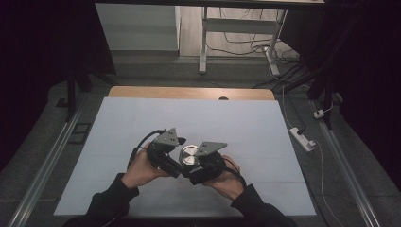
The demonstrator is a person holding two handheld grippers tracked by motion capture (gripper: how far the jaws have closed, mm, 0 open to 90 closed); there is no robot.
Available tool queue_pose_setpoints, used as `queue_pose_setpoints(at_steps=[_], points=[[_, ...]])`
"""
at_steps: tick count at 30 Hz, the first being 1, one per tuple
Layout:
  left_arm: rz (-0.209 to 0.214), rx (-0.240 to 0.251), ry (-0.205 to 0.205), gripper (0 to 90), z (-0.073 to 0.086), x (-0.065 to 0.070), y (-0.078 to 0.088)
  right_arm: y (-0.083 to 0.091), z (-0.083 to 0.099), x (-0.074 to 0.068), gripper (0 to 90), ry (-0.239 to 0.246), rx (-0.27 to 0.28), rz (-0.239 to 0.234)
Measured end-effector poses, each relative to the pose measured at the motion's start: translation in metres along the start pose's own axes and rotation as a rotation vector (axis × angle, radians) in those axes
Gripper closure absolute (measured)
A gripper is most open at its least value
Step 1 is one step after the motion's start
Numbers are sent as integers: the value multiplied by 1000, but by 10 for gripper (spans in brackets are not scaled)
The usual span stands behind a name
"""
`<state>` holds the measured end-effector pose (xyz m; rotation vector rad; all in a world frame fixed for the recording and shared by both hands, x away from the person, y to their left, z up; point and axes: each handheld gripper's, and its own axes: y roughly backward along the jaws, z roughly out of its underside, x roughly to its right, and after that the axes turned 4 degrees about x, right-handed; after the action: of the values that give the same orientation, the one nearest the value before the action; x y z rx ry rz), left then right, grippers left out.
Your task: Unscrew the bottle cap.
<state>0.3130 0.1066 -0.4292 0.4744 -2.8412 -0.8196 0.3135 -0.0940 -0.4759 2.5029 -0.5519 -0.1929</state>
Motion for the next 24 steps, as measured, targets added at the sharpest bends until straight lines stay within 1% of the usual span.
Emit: queue_pose_setpoints(at_steps=[1, 2, 3, 4, 5, 6, 7, 8, 9, 10, 11, 12, 13, 14, 15, 16, 17, 18, 19, 20, 21, 23, 24], points=[[46, -11, -39, 68, 2, -2, 5, 0, 0, -1, 148, 7, -2, -20], [46, -11, -39, 89, 2, -2, 5, 0, 0, -1, 148, 7, -2, -20], [70, -22, -60, 98, 3, -3, 6, -1, 0, -2, 148, 15, -4, -35], [87, -32, -80, 99, 4, -3, 7, -3, -1, -6, 148, 26, -5, -65], [115, -43, -95, 107, 6, -4, 5, -3, -1, -9, 148, 29, -7, -80], [115, -43, -95, 117, 6, -4, 5, -3, -1, -9, 148, 29, -7, -80], [143, -46, -111, 128, 8, -3, 3, -4, -2, -13, 148, 45, -9, -101], [143, -46, -111, 144, 8, -3, 3, -4, -2, -13, 148, 45, -9, -101], [157, -53, -111, 165, 8, -3, 1, -5, -3, -18, 148, 57, -13, -113], [175, -47, -118, 185, 9, -3, 0, -5, -3, -19, 149, 61, -13, -114], [175, -47, -118, 188, 9, -3, 0, -5, -3, -19, 149, 61, -13, -114], [173, -46, -117, 190, 9, -2, 0, -5, -3, -19, 148, 78, -18, -111], [158, -43, -99, 191, 9, -2, -1, -5, -3, -19, 149, 77, -19, -109], [158, -43, -99, 192, 9, -2, -1, -5, -3, -19, 149, 77, -19, -109], [130, -29, -77, 192, 9, -2, -3, -4, -3, -16, 148, 68, -19, -94], [130, -29, -77, 193, 9, -2, -3, -4, -3, -16, 148, 44, -13, -86], [97, -21, -48, 193, 8, -1, -6, -4, -3, -15, 149, 42, -15, -74], [97, -21, -48, 193, 8, -1, -6, -4, -3, -15, 149, 42, -15, -74], [54, -9, -6, 193, 7, 1, -9, -4, -2, -12, 148, 24, -17, -47], [54, -9, -6, 193, 7, 1, -9, -4, -2, -10, 148, 21, -18, -38], [13, 3, 46, 194, 6, 3, -12, -4, -2, -9, 148, 18, -17, -24], [-23, 14, 81, 194, 5, 5, -15, -3, -1, -7, 148, 4, -18, 0], [-23, 14, 81, 194, 5, 5, -15, -3, -1, -6, 148, -1, -18, 10]])
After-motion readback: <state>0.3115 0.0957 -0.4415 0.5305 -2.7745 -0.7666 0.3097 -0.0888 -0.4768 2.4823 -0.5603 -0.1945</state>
